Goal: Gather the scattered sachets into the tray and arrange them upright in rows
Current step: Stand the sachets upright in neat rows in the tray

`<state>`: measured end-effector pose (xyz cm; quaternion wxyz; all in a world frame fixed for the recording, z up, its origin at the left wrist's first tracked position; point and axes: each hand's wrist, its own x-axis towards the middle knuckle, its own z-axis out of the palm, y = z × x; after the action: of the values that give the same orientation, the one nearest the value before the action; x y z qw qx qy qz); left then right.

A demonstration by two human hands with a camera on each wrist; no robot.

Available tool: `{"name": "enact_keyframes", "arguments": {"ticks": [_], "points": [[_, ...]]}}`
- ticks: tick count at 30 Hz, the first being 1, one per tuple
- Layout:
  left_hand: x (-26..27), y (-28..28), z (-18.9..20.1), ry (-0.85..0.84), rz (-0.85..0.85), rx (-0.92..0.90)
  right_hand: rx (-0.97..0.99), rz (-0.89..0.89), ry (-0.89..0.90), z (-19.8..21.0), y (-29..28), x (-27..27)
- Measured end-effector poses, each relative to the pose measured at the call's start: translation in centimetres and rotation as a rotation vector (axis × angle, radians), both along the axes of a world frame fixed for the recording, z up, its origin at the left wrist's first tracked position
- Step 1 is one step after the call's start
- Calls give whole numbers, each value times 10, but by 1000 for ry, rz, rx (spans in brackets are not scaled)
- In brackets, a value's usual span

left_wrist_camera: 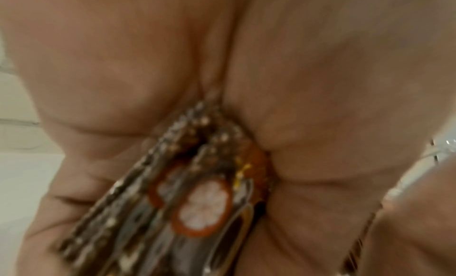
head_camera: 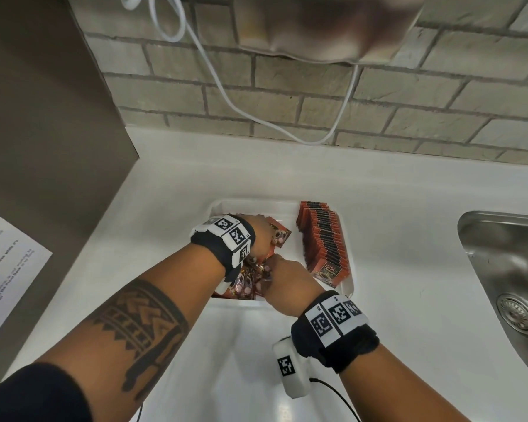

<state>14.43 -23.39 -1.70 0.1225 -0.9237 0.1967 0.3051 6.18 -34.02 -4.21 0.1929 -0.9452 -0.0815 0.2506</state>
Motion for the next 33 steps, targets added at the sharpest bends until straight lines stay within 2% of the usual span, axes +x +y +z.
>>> {"name": "enact_keyframes", "arguments": {"ticks": [3,6,8,14,19,25,33], "points": [[-5,0,-2,-24,-3,32,8,-16,-6,1,-2,-1],[-5,-11,-3,9,-65,182,16,-36,-10,-1,-6,-1],[-6,-15,-3,4,-98,215,27,-66,-27,-1,-9,-1],[-12,-10,1,51,-105,156,40,-114,-16,3,-12,3],[-10,-6,5,83,-13,77,93,-132,24,3,-2,18],[0,7,-2,47,119,-90,-38,-2,53,-4,4,26],[6,19,0,18,224,-206,99,-134,3,-3,-2,23]]}}
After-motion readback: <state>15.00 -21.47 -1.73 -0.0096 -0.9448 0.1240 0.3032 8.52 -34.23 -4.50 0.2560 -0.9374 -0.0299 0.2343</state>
